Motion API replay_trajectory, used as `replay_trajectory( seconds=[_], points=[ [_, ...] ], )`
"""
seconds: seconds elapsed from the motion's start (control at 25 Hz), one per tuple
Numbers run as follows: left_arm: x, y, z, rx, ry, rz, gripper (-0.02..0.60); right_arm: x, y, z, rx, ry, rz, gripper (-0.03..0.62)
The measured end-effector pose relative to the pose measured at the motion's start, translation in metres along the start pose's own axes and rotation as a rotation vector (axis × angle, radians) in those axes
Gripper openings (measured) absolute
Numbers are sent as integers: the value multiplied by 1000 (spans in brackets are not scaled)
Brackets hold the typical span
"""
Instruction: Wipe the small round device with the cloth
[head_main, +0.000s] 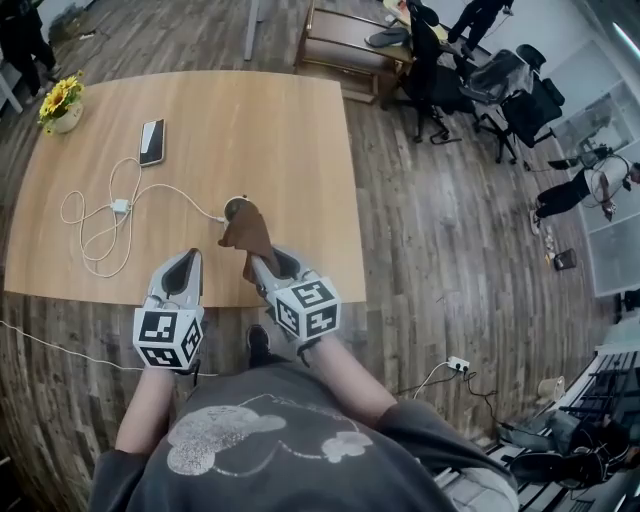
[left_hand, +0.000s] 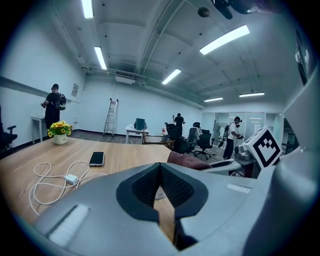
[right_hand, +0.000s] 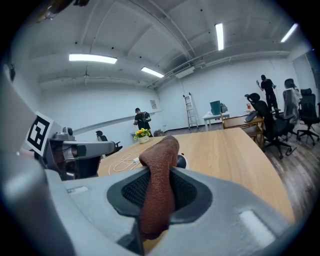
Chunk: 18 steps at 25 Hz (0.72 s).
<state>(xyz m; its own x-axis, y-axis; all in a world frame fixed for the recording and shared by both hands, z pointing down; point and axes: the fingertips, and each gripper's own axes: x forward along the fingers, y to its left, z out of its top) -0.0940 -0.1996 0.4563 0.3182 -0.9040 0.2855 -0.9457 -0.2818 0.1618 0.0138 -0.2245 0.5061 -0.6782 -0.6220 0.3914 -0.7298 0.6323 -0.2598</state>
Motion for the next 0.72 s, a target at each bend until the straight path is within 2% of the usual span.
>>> replay_trajectory(
  seconds=[0.4, 0.56, 0.72],
  points=[
    [32, 24, 2, -18, 1, 98, 18, 60, 2, -2, -71, 111, 151, 78],
    [31, 37, 1, -25, 14, 114, 18, 75, 4, -1, -88, 144, 159, 80],
    [37, 51, 0, -36, 22, 104, 18, 80, -1, -1, -82, 158, 121, 80]
  ],
)
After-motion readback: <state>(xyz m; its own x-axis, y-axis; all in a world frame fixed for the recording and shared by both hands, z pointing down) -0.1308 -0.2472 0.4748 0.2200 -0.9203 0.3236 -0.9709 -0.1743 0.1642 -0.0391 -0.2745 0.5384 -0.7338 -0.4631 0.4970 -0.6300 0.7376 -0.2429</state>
